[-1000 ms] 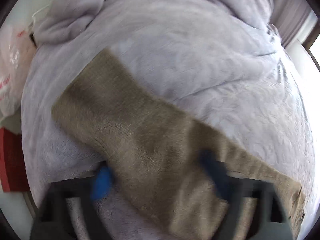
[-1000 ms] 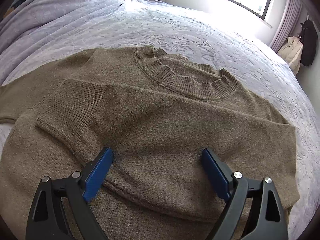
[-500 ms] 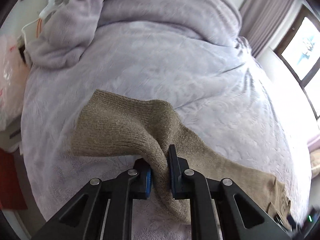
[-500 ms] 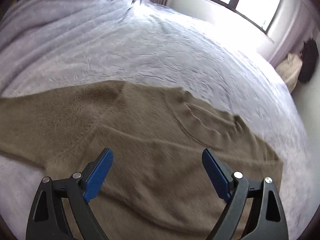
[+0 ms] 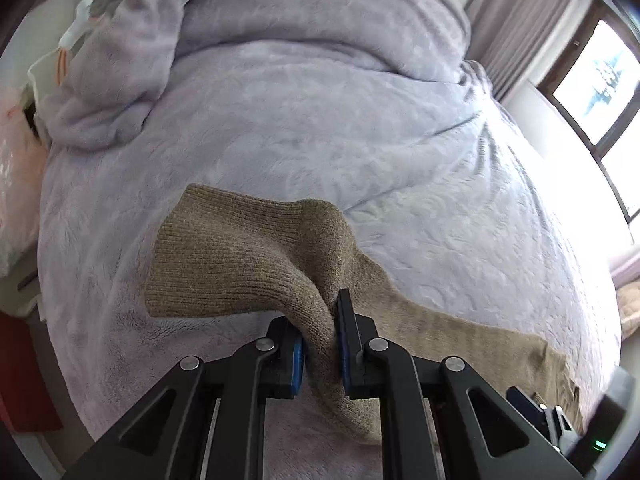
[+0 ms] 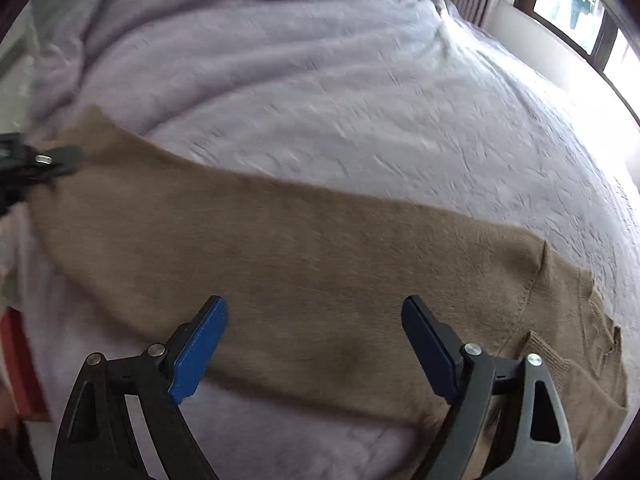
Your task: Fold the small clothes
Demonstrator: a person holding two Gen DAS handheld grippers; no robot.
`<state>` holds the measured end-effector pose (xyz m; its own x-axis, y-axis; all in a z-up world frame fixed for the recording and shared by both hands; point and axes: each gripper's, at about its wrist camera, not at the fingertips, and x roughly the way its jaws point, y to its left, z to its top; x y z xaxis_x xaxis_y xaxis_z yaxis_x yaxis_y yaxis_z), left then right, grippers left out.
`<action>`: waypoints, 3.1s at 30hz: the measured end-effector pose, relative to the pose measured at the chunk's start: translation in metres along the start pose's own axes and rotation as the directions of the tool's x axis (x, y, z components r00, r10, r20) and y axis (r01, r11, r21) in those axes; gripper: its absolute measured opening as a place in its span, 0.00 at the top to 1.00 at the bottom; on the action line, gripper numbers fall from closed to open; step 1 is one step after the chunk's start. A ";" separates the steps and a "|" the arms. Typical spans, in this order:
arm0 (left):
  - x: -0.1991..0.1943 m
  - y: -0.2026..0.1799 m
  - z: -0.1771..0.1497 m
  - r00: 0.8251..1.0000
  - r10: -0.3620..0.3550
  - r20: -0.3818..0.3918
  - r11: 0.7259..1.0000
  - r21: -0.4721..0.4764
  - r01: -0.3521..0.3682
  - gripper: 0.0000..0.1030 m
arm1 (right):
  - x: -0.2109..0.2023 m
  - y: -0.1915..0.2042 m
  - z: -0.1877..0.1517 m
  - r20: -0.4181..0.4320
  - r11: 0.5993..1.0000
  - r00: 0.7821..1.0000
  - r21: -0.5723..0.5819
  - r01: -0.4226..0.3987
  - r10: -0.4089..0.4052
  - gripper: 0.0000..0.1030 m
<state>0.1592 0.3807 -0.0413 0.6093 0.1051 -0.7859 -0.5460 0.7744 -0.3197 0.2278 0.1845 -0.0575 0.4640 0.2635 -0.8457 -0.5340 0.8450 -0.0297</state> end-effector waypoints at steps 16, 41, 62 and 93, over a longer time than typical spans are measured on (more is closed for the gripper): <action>-0.055 -0.268 -0.116 0.987 -0.137 -0.087 0.868 0.470 0.162 0.89 | -0.130 -0.266 -0.184 -0.075 0.846 0.952 0.442 0.298 -0.296 0.12; 0.000 -0.482 -0.358 0.952 -0.001 -0.307 0.519 0.813 0.263 0.63 | -0.159 -0.364 -0.323 -0.001 0.739 0.965 0.643 0.202 -0.262 0.12; 0.012 -0.371 -0.249 0.953 -0.064 -0.295 0.773 0.590 0.234 0.13 | -0.156 -0.342 -0.246 0.105 0.811 0.961 0.564 0.154 -0.255 0.12; -0.009 -0.195 -0.245 0.961 -0.089 -0.262 0.659 0.708 0.254 0.12 | -0.157 -0.257 -0.335 -0.107 0.871 0.960 0.404 0.281 -0.260 0.11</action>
<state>0.1198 0.0762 -0.1017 0.4834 -0.1309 -0.8655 0.2024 0.9787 -0.0350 0.0554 -0.2305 -0.0955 0.5083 -0.0167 -0.8610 -0.0490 0.9976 -0.0483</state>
